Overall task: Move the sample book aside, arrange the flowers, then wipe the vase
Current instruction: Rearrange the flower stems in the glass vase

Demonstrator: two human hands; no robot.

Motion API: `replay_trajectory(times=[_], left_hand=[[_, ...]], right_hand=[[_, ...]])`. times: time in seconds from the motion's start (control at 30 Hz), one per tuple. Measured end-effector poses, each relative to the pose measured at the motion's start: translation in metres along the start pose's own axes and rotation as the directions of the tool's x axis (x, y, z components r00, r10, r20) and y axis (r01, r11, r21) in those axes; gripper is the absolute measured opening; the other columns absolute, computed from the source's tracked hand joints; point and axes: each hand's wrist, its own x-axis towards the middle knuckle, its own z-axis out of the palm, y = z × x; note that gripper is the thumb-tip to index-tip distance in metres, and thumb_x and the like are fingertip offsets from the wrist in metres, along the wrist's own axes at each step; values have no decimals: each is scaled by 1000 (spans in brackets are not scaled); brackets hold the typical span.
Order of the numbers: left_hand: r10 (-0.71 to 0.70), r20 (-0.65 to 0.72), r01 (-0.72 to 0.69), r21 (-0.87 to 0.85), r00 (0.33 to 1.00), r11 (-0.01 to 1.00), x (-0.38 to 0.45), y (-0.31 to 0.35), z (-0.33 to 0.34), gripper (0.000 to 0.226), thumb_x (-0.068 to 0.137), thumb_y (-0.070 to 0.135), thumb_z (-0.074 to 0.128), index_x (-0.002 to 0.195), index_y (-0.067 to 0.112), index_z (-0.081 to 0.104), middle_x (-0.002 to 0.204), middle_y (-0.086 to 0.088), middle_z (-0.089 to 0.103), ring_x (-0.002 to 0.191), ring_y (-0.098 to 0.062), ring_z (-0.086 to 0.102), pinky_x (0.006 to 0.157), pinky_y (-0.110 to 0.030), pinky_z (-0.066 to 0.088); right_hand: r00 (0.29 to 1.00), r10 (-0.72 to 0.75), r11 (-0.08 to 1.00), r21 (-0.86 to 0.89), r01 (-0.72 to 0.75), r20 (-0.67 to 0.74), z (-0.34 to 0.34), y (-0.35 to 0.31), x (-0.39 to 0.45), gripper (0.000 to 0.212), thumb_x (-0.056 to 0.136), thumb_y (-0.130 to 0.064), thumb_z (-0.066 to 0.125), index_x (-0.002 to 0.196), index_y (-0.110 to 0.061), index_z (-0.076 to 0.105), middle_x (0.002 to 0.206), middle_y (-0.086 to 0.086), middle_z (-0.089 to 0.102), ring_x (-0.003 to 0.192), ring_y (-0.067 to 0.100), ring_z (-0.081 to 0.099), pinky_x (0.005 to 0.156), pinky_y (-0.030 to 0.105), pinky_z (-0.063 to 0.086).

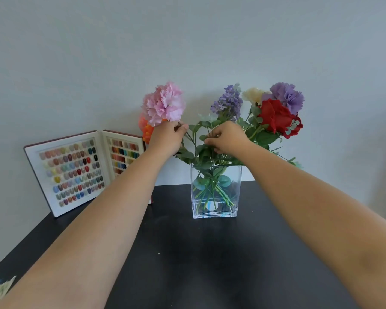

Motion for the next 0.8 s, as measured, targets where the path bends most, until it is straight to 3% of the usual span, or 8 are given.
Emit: replay_trajectory(times=[0.1, 0.17, 0.23, 0.37, 0.47, 0.57, 0.67, 0.8], left_hand=[[9, -5, -10, -53, 1000, 999, -6, -1, 1, 36, 102, 37, 47, 109, 9, 68, 77, -7, 69, 62, -5, 68, 58, -19, 53], [37, -25, -37, -27, 999, 999, -17, -8, 4, 38, 103, 38, 43, 116, 10, 66, 92, -12, 71, 82, -17, 68, 77, -32, 55], [57, -9, -57, -14, 998, 998, -30, -20, 9, 44, 103, 40, 40, 132, 11, 58, 125, -11, 63, 110, -18, 58, 95, -29, 43], [141, 29, -139, -37, 990, 990, -65, -38, 26, 61, 102, 42, 41, 154, 14, 25, 161, 1, 19, 146, -14, 22, 115, -30, 20], [176, -102, -188, -116, 979, 975, -92, -36, 36, 61, 98, 34, 49, 152, 14, 28, 159, 0, 17, 142, -23, 34, 115, -42, 33], [275, -279, -310, -89, 920, 947, -106, -21, 44, 38, 90, 19, 58, 125, 7, 50, 137, -9, 40, 116, -26, 51, 96, -45, 48], [464, -188, -467, 29, 866, 884, -101, 7, 49, 25, 88, 18, 58, 111, 10, 56, 112, -4, 55, 97, -14, 50, 81, -36, 50], [659, 31, -647, 230, 752, 727, -78, 53, 63, 26, 84, 18, 62, 109, 12, 64, 110, -5, 61, 99, -27, 56, 81, -42, 48]], right_hand=[[1000, 21, 989, -148, -18, 17, -21, -4, -8, 35, 74, -54, 74, 72, -20, 66, 50, -4, 61, 54, 14, 59, 54, 26, 48], [997, 0, 978, -210, -16, -76, -34, 7, -23, 52, 65, -69, 70, 78, -19, 67, 62, -1, 65, 61, 13, 62, 55, 25, 47], [985, -43, 995, -93, 27, -167, -39, 26, -48, 58, 63, -72, 70, 101, -28, 72, 72, -8, 69, 68, 8, 64, 63, 24, 49], [938, -14, 997, 64, 38, -346, -30, 86, -88, 28, 78, -56, 69, 68, -29, 69, 59, -10, 66, 57, 10, 64, 59, 25, 52], [939, 196, 972, 183, -148, -282, -24, 127, -92, 37, 89, -45, 60, 63, -19, 69, 62, -4, 69, 49, 9, 62, 58, 28, 52], [877, 465, 821, 431, -375, -121, -22, 152, -81, 36, 91, -41, 55, 82, -12, 73, 81, 6, 73, 58, 14, 61, 61, 30, 52], [803, 591, 645, 553, -527, 77, -23, 161, -70, 40, 90, -46, 51, 109, -14, 65, 104, 8, 69, 81, 22, 59, 68, 33, 47], [796, 558, 383, 778, -498, 235, -29, 157, -57, 37, 91, -43, 55, 121, -22, 50, 122, 10, 59, 104, 30, 56, 81, 41, 45]])
